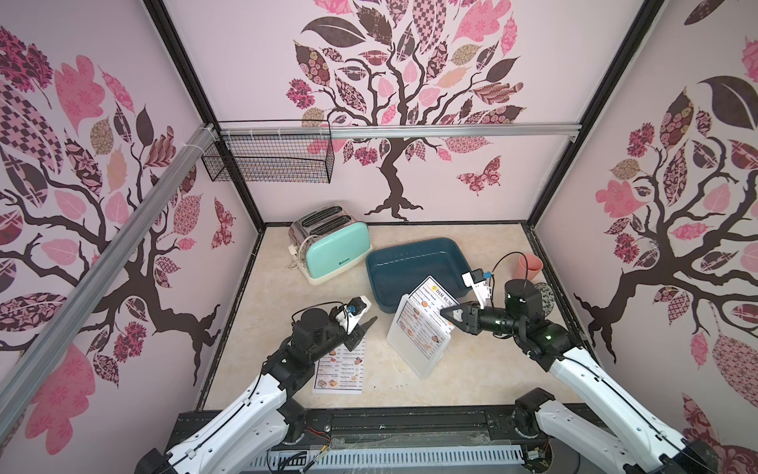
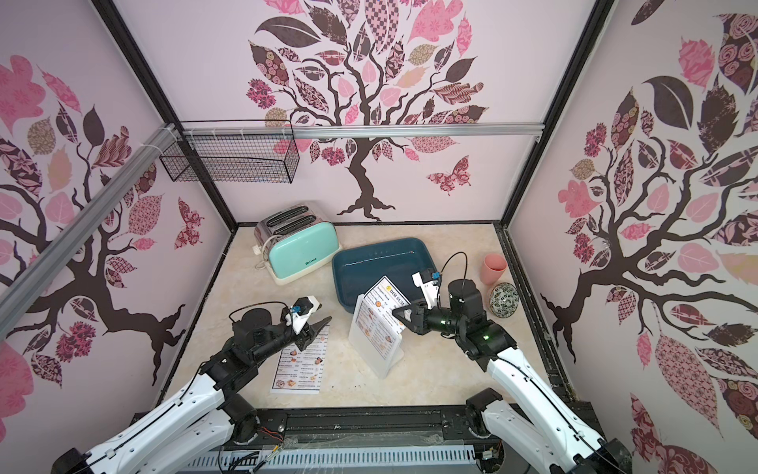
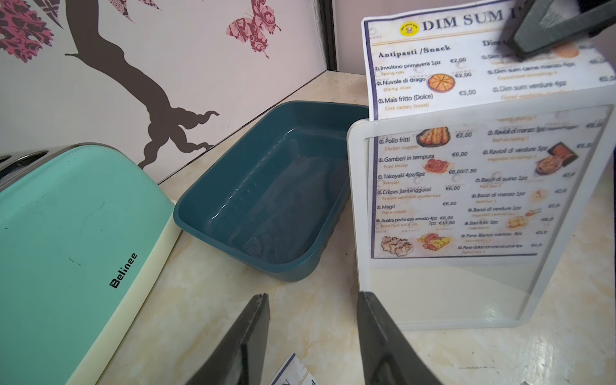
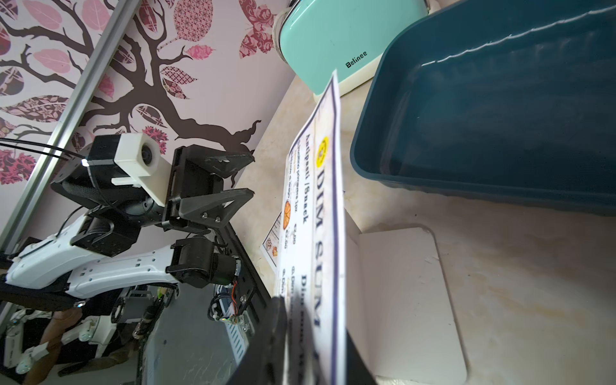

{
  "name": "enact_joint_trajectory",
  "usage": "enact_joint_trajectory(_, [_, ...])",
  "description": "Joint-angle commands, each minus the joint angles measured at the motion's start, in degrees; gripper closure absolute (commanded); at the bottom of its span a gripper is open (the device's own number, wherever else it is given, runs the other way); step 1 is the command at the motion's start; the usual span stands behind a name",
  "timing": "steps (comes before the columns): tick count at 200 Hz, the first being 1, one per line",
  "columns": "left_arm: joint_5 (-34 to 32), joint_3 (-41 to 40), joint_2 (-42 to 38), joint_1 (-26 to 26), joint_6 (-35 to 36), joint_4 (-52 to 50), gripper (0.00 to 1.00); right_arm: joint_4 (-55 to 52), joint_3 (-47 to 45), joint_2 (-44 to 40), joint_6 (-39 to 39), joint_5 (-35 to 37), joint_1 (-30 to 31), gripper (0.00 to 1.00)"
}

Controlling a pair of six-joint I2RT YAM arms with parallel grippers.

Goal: Replace the menus in the menu holders
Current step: Insert the menu into the menu holder.

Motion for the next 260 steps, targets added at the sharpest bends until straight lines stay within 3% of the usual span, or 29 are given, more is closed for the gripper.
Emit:
enact_joint_trajectory(1, [0.1, 0.3, 0.4, -0.2, -0.7, 1.0, 0.52, -2.3, 2.8, -0.5, -3.2, 0.2, 0.5, 0.60])
enact_joint_trajectory(21, [0.1, 0.4, 0.6, -0.2, -0.5, 1.1, 0.52, -5.1, 6.9, 0.4, -2.7, 2.3, 0.5, 0.52])
enact_joint_trajectory(56, [0.0, 0.3, 0.4, -0.2, -0.3, 0.9, 0.52, -14.5, 15.4, 6.2, -3.1, 4.3, 0.3, 0.54])
enact_joint_trajectory(92, [-0.3, 0.1, -0.2, -0.2, -0.3, 0.5, 0.52, -18.5, 19.1, 9.8, -4.9, 3.9, 0.3, 0.66])
enact_joint_trajectory(131, [-0.5, 0.2, -1.0, -0.2, -0.4, -0.2, 0.52, -16.9, 19.6, 10.9, -4.0, 1.4, 0.5, 0.90])
enact_joint_trajectory(163, [-0.3, 0.1, -0.9, -0.2, -0.5, -0.2, 0.52, -14.6, 17.1, 12.1, -3.4, 1.0, 2.7, 0.93])
enact_joint_trajectory(217, [-0.3, 0.4, -0.1, -0.2, -1.0, 0.1, 0.51, -15.6, 14.6, 14.0, -6.6, 3.6, 6.1, 0.88])
enact_joint_trajectory(239, [-0.5, 0.5, 0.4, -0.2, -1.0, 0.7, 0.51, -18.3, 17.5, 14.0, -8.1, 5.7, 6.1, 0.70])
enact_joint_trajectory(260, [-0.5, 0.6, 0.8, -0.2, -1.0, 1.1, 0.51, -20.8, 22.1, 13.6, -8.3, 8.5, 6.1, 0.59])
